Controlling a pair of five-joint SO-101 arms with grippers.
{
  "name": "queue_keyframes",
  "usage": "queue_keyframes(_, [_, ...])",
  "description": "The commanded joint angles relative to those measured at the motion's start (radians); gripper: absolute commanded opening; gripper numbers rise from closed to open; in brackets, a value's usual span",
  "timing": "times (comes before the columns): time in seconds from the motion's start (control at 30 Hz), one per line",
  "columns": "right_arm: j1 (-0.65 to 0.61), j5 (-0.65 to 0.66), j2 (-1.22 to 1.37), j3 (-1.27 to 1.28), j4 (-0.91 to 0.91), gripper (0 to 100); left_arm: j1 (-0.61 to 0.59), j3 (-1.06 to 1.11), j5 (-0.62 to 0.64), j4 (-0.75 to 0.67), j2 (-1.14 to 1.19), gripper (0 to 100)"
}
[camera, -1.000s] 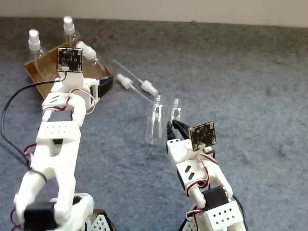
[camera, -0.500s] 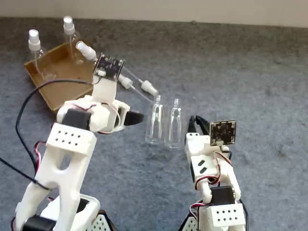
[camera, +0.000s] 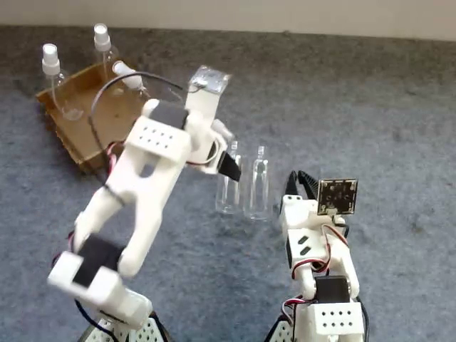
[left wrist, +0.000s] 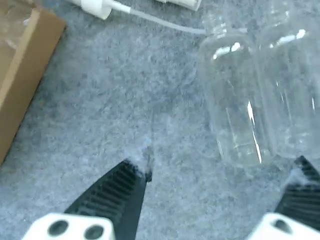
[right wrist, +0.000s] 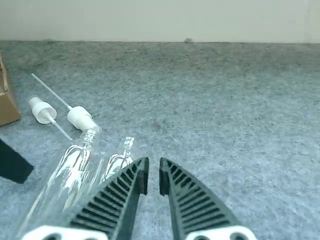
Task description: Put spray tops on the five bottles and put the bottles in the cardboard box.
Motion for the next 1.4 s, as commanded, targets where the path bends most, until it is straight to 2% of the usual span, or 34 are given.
queue_keyframes(0.0, [0.015,-0.002,-0.012,0.159,0.002,3.9,0.016,-0.197,0.011,0.014,0.163,37])
queue_keyframes(0.17, [0.015,-0.002,-0.012,0.159,0.002,3.9,0.016,-0.372,0.014,0.092,0.344,37])
queue_keyframes(0.37, [0.015,-0.002,-0.012,0.159,0.001,3.9,0.016,-0.648,0.157,0.236,0.562,37])
queue_keyframes(0.63, [0.015,-0.002,-0.012,0.159,0.001,3.9,0.018,-0.926,0.164,0.264,0.802,37])
queue_keyframes(0.9, [0.015,-0.002,-0.012,0.159,0.001,3.9,0.048,-1.003,0.166,0.344,0.912,37])
queue_keyframes(1.17, [0.015,-0.002,-0.012,0.159,0.001,3.9,0.074,-1.006,0.166,0.341,0.917,37])
queue_keyframes(1.37, [0.015,-0.002,-0.012,0.159,0.001,3.9,0.077,-1.006,0.16,0.341,0.917,18])
